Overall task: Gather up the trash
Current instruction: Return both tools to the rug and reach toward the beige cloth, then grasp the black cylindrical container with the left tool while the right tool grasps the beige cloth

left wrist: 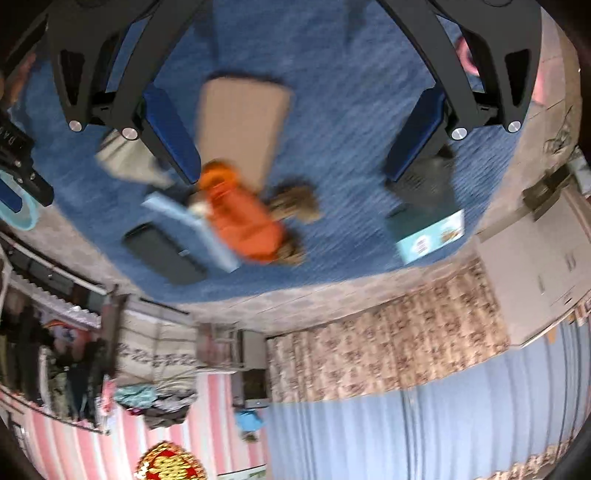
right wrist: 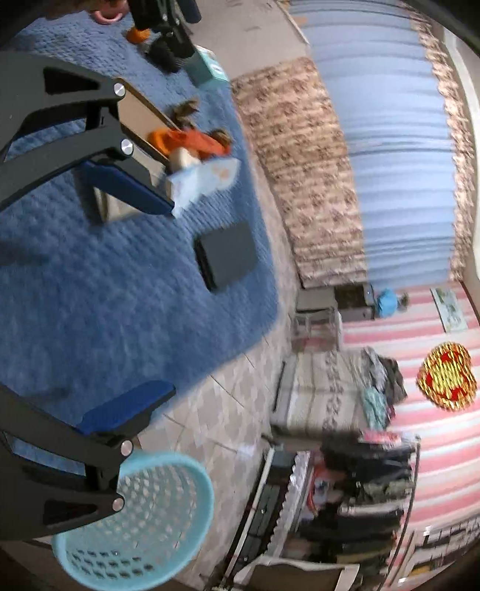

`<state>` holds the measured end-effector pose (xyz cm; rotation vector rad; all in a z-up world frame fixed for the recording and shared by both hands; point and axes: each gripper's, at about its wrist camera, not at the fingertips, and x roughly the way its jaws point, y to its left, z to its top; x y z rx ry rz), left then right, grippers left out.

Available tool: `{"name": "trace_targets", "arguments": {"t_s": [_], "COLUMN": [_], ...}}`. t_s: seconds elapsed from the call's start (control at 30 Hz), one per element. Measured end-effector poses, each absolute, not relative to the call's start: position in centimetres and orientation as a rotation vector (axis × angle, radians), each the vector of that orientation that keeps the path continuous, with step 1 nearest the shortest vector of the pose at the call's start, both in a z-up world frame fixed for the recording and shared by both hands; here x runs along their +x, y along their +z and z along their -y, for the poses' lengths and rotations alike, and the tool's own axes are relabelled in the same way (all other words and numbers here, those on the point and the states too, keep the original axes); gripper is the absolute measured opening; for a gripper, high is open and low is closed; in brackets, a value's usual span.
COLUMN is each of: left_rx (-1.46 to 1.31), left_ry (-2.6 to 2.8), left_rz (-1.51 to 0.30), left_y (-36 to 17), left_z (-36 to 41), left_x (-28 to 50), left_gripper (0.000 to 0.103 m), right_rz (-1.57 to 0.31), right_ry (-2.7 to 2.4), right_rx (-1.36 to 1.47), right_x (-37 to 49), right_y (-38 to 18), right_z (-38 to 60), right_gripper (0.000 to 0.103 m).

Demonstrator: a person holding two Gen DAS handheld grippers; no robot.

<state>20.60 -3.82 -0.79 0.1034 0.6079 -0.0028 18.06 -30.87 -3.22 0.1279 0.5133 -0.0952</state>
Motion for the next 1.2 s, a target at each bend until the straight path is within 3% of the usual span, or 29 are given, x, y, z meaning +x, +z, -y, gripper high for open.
{"name": "trace_targets", "arguments": {"t_s": [0.37, 0.47, 0.6, 0.67, 0.73, 0.9, 1.2], "left_rx": [0.091, 0.090, 0.087, 0.085, 0.085, 0.087, 0.023], "left_ry": [0.033, 0.018, 0.024, 0.025, 0.027, 0.052, 0.157], "left_rz": [-0.671, -0.683, -0.705, -0.712, -0.712, -0.702, -0.680], "left_y": [-5.5, -6.2, -7.0, -7.2, -7.2, -6.9, -5.2], "left_z": [0.3, 0.8, 1.0, 1.0, 1.0, 0.5, -3.9], "left_x": [21.2, 21.2, 21.4, 21.4, 21.4, 21.5, 23.4], "left_gripper": [0.097, 0.097, 0.097, 0.097, 0.097, 0.097, 0.097], "right_rz": [-0.628, -0.690, -0.709, -0.709, -0.708, -0.655, -0.597], "right_ry": [0.034, 0.074, 0.128, 0.143, 0.150, 0.154, 0.120], "right_rx": [-0.025, -0.028, -0.028, -0.036, -0.036, 0.007, 0.010], "right_x": [20.9, 21.7, 22.1, 22.0, 22.0, 21.3, 21.0], "right_y": [-5.9, -6.6, -7.0, -7.1, -7.1, -6.5, -5.6], "right_z": [25.0, 24.8, 24.4, 24.0, 23.9, 24.7, 25.6], "right_gripper": [0.088, 0.076, 0.040, 0.034, 0.017, 0.006, 0.005]}}
